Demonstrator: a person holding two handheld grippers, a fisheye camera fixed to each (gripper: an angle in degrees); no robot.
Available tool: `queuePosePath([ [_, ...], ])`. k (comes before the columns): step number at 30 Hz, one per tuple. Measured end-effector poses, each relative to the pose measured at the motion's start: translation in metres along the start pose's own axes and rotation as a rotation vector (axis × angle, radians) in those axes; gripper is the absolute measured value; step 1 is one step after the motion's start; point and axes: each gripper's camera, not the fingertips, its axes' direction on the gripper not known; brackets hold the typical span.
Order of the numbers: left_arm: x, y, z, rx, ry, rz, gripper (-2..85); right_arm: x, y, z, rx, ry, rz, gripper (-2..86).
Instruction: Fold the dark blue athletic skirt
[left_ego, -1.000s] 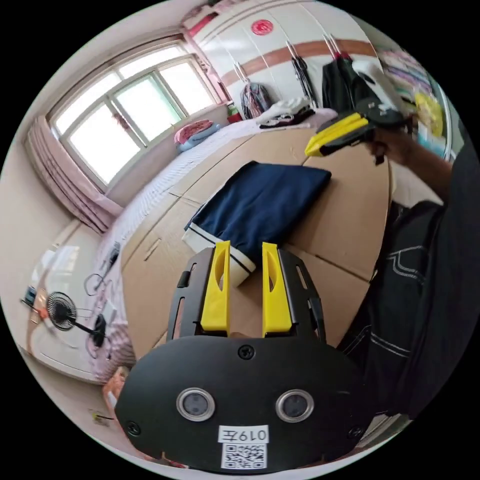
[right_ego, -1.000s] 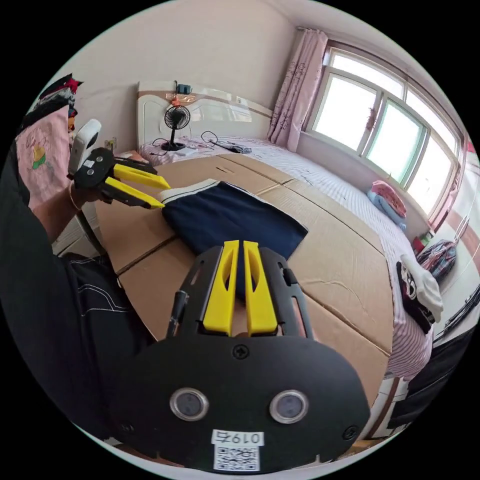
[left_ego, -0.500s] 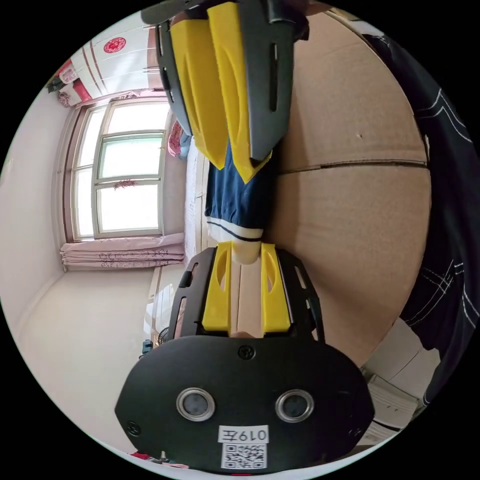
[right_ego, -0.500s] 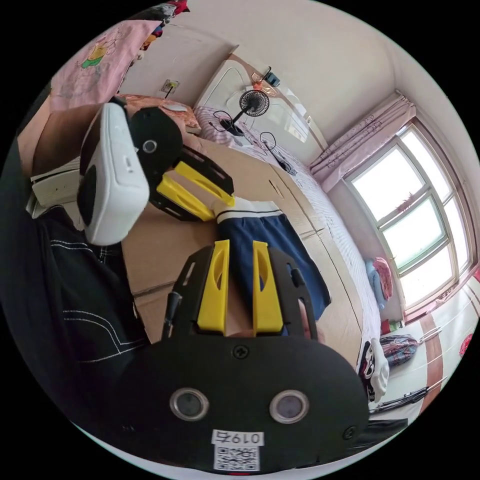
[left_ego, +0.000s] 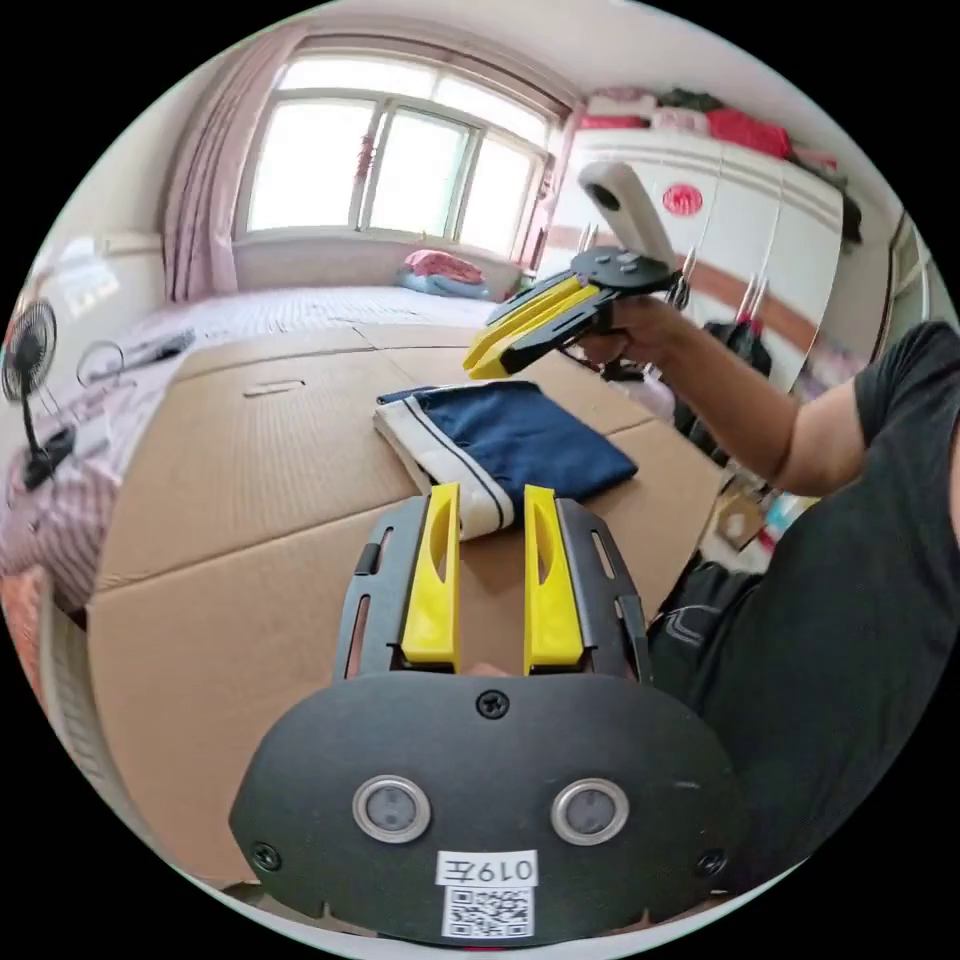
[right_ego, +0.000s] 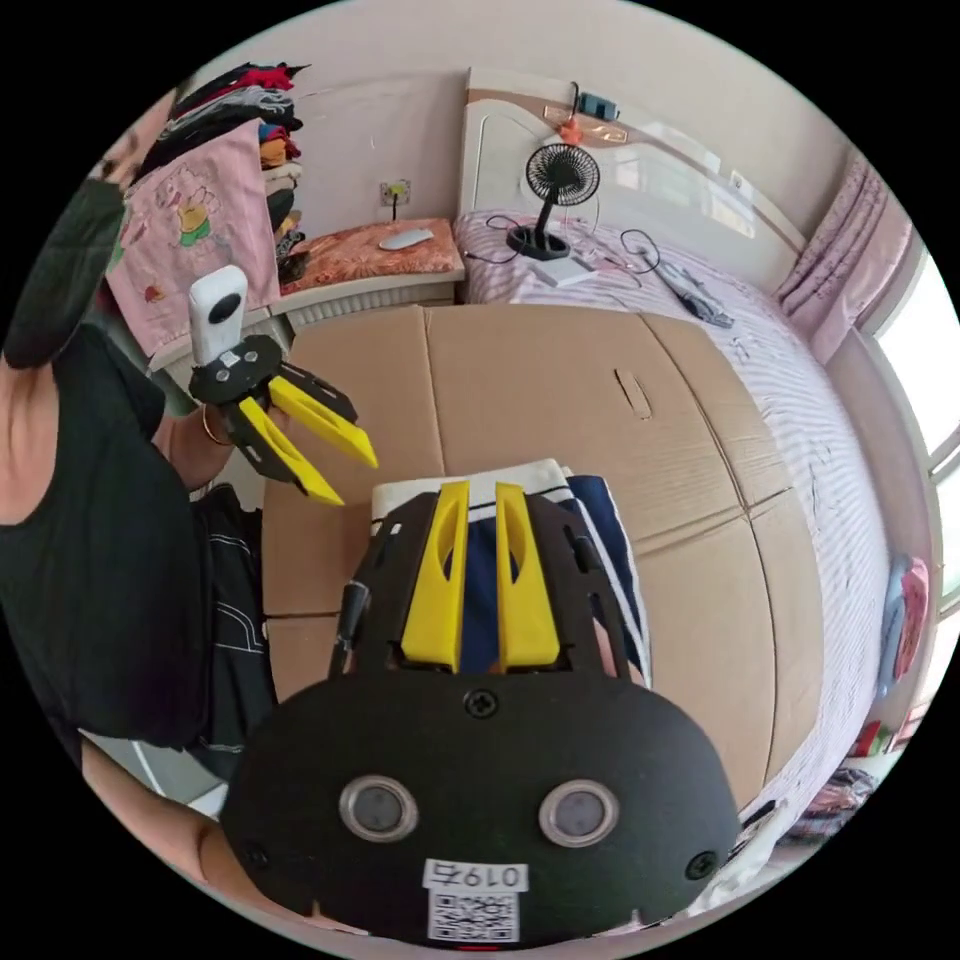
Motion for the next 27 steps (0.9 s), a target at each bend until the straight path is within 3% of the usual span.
queuePosePath([
  [2, -0.043, 0.006, -0.007, 0.091, 0.130, -0.133, 7.0, 0.062, -0.051, 0.044, -0.167, -0.105, -0.038, 5.7],
  [5, -0.073, 0.009, -0.005, 0.084, 0.079, -0.230, 5.7, 0.119, -0.104, 0.096, -0.285, -0.254, -0.087, 6.9],
  [8, -0.097, 0.008, -0.004, 0.085, 0.187, -0.284, 5.7, 0.153, -0.141, 0.146, -0.387, -0.313, -0.170, 8.6],
  [13, -0.126, 0.001, -0.002, 0.015, 0.195, -0.340, 5.7, 0.205, -0.177, 0.218, -0.535, -0.399, -0.207, 11.5],
  [22, -0.172, -0.011, -0.010, 0.034, 0.256, -0.357, 3.0, 0.292, -0.197, 0.288, -0.528, -0.584, -0.174, 8.1],
  [27, -0.186, -0.020, -0.016, 0.030, 0.235, -0.350, 1.6, 0.327, -0.200, 0.296, -0.463, -0.586, -0.198, 4.3],
])
